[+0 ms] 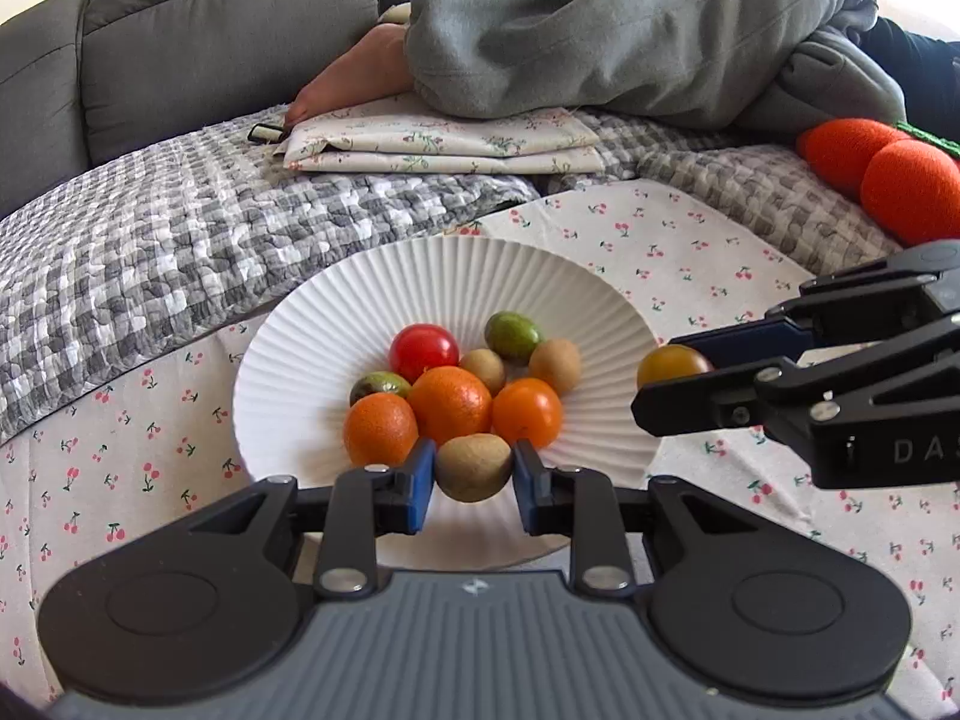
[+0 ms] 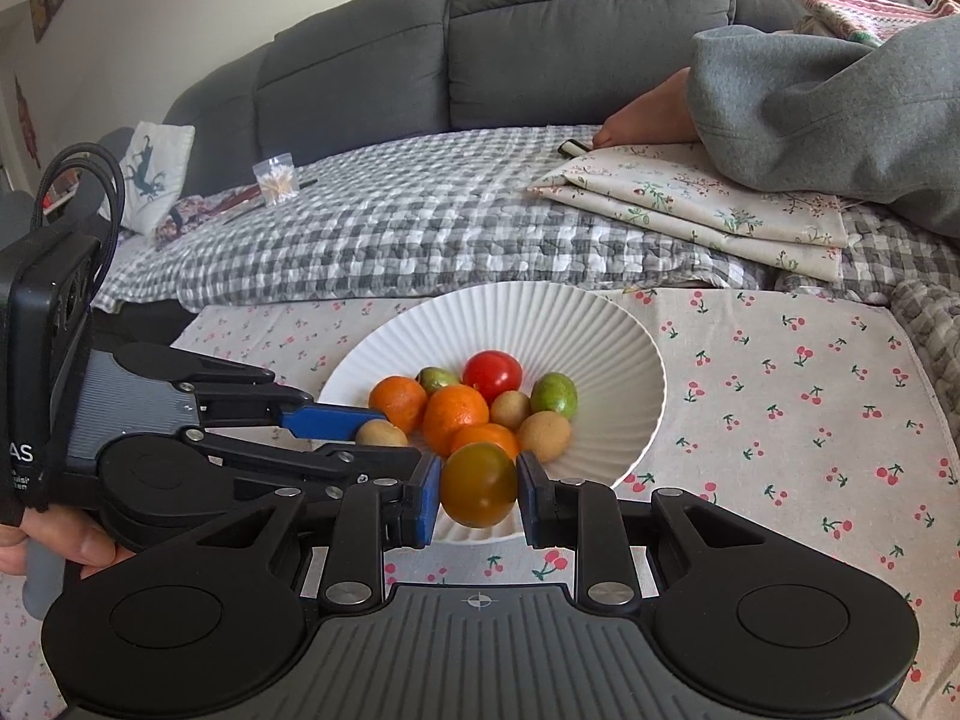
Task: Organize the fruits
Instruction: 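Carry the kiwi and tomato into the white bowl and release both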
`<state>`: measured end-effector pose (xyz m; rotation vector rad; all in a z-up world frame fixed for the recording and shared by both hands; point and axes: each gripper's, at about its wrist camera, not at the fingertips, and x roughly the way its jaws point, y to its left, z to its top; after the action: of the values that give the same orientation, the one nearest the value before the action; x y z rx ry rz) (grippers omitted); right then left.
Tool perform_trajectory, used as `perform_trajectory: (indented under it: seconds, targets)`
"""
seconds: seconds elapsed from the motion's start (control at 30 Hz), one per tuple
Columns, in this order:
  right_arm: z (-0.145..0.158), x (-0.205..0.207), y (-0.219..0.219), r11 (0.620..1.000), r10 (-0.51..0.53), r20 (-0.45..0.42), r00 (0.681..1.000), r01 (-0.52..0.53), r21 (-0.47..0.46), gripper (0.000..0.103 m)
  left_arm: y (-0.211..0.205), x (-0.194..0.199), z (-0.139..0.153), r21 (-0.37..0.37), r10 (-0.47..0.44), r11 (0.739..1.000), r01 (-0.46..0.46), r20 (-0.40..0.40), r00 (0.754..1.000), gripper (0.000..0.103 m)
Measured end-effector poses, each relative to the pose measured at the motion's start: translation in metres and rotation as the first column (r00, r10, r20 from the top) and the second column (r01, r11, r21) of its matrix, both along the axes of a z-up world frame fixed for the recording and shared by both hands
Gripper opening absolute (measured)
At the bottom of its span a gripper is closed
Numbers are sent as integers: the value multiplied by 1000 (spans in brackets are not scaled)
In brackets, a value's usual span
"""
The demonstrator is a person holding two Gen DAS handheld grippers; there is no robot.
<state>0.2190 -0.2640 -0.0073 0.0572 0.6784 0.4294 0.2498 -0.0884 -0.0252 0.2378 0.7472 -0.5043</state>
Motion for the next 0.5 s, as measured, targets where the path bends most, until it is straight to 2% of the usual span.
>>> perform_trajectory:
  seconds: [0.5]
  targets:
    - [-14, 15, 16, 999, 23, -22, 999, -24, -47, 25, 0, 5, -11, 18, -17, 1000, 16, 14, 1000, 26]
